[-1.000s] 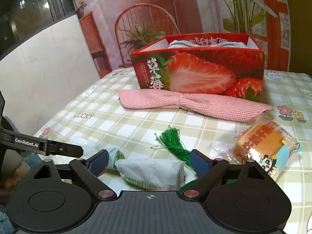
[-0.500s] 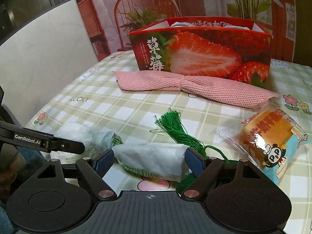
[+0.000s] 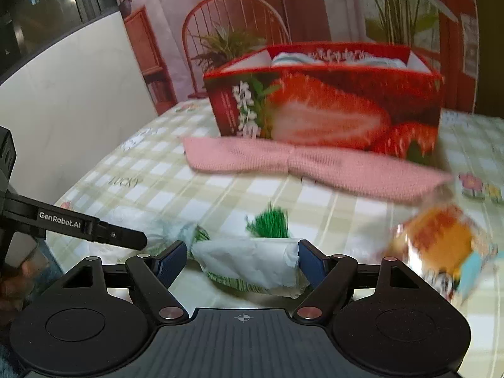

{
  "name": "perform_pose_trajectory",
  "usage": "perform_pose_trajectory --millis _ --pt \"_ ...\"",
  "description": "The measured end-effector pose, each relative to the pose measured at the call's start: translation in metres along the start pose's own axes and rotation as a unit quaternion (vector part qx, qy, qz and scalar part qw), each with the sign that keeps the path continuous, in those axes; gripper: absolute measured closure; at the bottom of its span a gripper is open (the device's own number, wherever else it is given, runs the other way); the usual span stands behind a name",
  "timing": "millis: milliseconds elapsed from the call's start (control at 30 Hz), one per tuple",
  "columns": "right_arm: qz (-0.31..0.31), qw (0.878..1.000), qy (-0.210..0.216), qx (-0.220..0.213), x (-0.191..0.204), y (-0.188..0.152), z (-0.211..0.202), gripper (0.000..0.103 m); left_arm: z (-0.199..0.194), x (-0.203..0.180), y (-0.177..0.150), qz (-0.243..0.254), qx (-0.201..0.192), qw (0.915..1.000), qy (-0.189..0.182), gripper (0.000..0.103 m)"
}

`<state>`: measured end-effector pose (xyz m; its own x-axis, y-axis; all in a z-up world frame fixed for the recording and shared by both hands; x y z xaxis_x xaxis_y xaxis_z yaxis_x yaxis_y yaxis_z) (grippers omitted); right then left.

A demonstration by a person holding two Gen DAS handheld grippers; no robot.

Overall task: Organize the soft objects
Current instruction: 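Move both grippers back to the pale green wrapped bundle on the table, then close the left gripper on the pale green bundle while the right gripper also grasps it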

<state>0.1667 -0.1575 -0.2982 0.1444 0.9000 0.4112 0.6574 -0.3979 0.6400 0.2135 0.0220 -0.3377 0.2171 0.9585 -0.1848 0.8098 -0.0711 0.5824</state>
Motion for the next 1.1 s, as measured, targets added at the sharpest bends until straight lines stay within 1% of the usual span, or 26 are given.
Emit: perform_pose_trajectory --millis 33,67,167,233,267,333,433,600,667,800,900,967,1000,1100 --pt "-0.005 1.000 -0.001 -0.005 0.000 0.006 0.002 0.029 0.002 0.000 0.005 0.000 -0.006 1.0000 0.002 0.044" --pt "-0.010 1.000 -0.004 -0.010 0.000 0.011 0.005 0.029 0.006 -0.001 0.013 0.000 -0.016 0.9999 0.001 0.048" --pt "-0.019 0.999 -0.025 -0.026 -0.009 0.023 0.015 0.028 0.017 -0.007 0.027 0.010 -0.042 0.9990 -0.006 0.049" --pt "-0.016 0.998 -0.043 -0.034 -0.020 0.027 0.020 0.028 0.026 -0.010 0.026 0.024 -0.045 0.9987 -0.002 0.049" --pt "-0.013 0.998 -0.050 -0.037 -0.025 0.027 0.022 0.028 0.028 -0.011 0.024 0.028 -0.046 0.9985 -0.002 0.049" --pt "0.006 0.998 -0.053 -0.035 -0.036 0.022 0.022 0.029 0.027 -0.012 0.020 0.034 -0.063 0.9974 -0.008 0.049" --pt "0.041 0.998 -0.047 -0.033 -0.048 0.011 0.020 0.029 0.023 -0.009 0.016 0.022 -0.072 0.9969 -0.022 0.049" --pt "0.057 0.997 -0.044 -0.042 -0.054 0.011 0.017 0.039 0.019 -0.007 0.012 0.022 -0.077 0.9965 -0.024 0.055" --pt "0.059 0.996 -0.041 -0.047 -0.053 0.013 0.016 0.048 0.018 -0.007 0.010 0.021 -0.080 0.9962 -0.027 0.057" --pt "0.053 0.997 -0.030 -0.049 -0.046 0.011 0.010 0.054 0.013 -0.007 0.007 0.020 -0.085 0.9956 -0.032 0.064" --pt "0.048 0.997 -0.021 -0.053 -0.039 0.008 0.003 0.061 0.008 -0.007 0.006 0.018 -0.092 0.9949 -0.037 0.069" --pt "0.048 0.997 -0.016 -0.055 -0.037 0.005 -0.001 0.070 0.005 -0.007 0.007 0.018 -0.098 0.9942 -0.039 0.072" --pt "0.050 0.997 -0.015 -0.056 -0.038 0.004 -0.003 0.073 0.004 -0.007 0.007 0.018 -0.100 0.9940 -0.039 0.073" --pt "0.058 0.996 -0.016 -0.064 -0.041 0.004 -0.008 0.086 0.002 -0.006 0.008 0.019 -0.104 0.9937 -0.037 0.074"
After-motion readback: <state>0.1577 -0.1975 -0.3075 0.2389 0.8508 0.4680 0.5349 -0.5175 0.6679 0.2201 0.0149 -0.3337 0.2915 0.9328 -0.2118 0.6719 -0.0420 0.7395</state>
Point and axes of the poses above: each gripper's, at about its wrist camera, not at the fingertips, and z roughly the way its jaws point, x to its left, y to its top, the point moved 10 cm from there along z, roughly the way its jaws point, and after that the axes turned 10 degrees about z, right-handed, at the moved point
